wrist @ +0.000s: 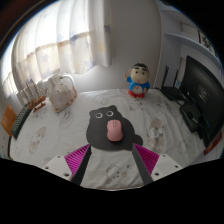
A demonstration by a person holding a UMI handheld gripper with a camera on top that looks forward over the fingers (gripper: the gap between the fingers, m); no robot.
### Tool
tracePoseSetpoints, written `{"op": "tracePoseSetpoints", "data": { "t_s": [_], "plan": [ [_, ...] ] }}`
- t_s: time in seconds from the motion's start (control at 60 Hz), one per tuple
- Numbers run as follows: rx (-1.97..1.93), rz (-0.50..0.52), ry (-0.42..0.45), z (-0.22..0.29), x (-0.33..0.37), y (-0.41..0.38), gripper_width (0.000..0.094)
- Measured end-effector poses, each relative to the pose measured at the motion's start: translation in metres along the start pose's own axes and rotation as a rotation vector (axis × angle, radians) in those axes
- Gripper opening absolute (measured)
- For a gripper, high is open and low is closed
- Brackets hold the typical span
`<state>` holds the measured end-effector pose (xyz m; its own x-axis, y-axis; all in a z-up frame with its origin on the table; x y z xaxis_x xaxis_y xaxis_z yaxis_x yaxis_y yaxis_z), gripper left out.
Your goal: Arrange mouse
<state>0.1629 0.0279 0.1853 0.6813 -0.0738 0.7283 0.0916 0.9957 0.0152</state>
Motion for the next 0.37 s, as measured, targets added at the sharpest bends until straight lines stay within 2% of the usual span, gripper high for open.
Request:
{"op": "tracePoseSetpoints", "data": {
  "t_s": [0.15, 0.367],
  "plan": [
    [0.015, -0.024, -0.002, -0.018, 0.03, 0.001, 0.0847],
    [0.041, -0.018, 0.005, -0.027, 0.033, -0.004, 0.0848]
  ]
}}
Point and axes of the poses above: the point between the fingertips, and its own axes, seen from behind it with the camera up: y to the right, z up, x backward, against the way the camera looks, the point moved 9 cm from there along x, backward, against the way the camera looks, and after that the axes turned 1 degree about -z, right-handed, at the moved point
